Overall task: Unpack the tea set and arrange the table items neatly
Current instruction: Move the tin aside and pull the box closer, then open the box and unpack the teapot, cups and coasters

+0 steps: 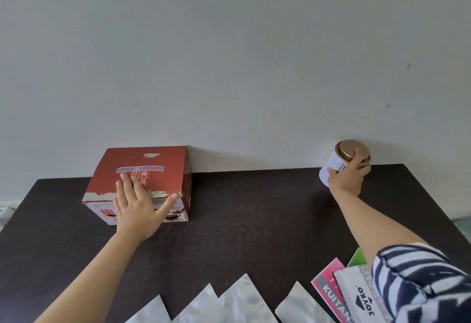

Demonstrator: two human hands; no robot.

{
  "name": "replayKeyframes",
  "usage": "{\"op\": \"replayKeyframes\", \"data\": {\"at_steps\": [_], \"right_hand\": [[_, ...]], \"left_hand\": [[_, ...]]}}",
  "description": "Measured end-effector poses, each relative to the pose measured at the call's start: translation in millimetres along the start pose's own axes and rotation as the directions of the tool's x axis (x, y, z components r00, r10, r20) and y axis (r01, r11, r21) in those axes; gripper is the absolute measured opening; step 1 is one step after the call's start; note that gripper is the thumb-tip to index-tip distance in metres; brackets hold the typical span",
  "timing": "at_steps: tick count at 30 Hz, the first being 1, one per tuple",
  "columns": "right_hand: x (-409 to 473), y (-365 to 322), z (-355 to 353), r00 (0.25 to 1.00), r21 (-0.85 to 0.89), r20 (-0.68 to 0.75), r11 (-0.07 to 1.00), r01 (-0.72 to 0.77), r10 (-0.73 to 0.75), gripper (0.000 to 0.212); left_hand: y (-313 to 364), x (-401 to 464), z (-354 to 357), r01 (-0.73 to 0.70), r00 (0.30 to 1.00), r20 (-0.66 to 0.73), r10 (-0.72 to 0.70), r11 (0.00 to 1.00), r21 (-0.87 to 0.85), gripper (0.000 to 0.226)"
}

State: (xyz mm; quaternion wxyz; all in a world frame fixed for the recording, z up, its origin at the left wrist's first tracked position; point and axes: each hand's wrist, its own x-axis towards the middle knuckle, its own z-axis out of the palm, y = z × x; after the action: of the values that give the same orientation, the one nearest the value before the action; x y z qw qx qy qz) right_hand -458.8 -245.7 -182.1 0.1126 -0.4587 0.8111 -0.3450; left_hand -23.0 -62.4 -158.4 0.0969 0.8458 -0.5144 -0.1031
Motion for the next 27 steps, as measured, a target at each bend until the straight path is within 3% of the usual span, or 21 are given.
{"op": "replayKeyframes", "data": {"at_steps": [6, 12, 18, 23, 27], "right_hand": [[-30, -14, -3, 0.998, -0.113, -0.055, 0.993, 0.036, -0.042, 0.108], [-126, -55, 9, 0.928, 0.108, 0.107, 0.932, 0.345, -0.356, 0.073], [-231, -109, 31, 0.693, 0.431, 0.34, 0.761, 0.486, -0.635, 0.058], [-279, -156, 41, 0.46, 0.514, 0.477, 0.662, 0.545, -0.749, 0.052], [-295, -175, 51, 0.29, 0.468, 0.578, 0.601, 0.648, -0.763, 0.055]], "left_hand": [[1, 0, -1, 0.002, 1.0, 0.012, -0.002, 1.0, 0.011, 0.131], [7, -2, -5, 0.001, 1.0, 0.015, -0.002, 0.998, 0.059, 0.12], [4, -1, -21, -0.046, 0.997, 0.064, 0.036, 0.988, 0.15, 0.107], [-16, 9, -44, -0.104, 0.994, 0.044, 0.099, 0.983, 0.149, 0.079], [-42, 20, -54, -0.03, 1.0, 0.001, 0.031, 0.991, 0.128, 0.07]]}}
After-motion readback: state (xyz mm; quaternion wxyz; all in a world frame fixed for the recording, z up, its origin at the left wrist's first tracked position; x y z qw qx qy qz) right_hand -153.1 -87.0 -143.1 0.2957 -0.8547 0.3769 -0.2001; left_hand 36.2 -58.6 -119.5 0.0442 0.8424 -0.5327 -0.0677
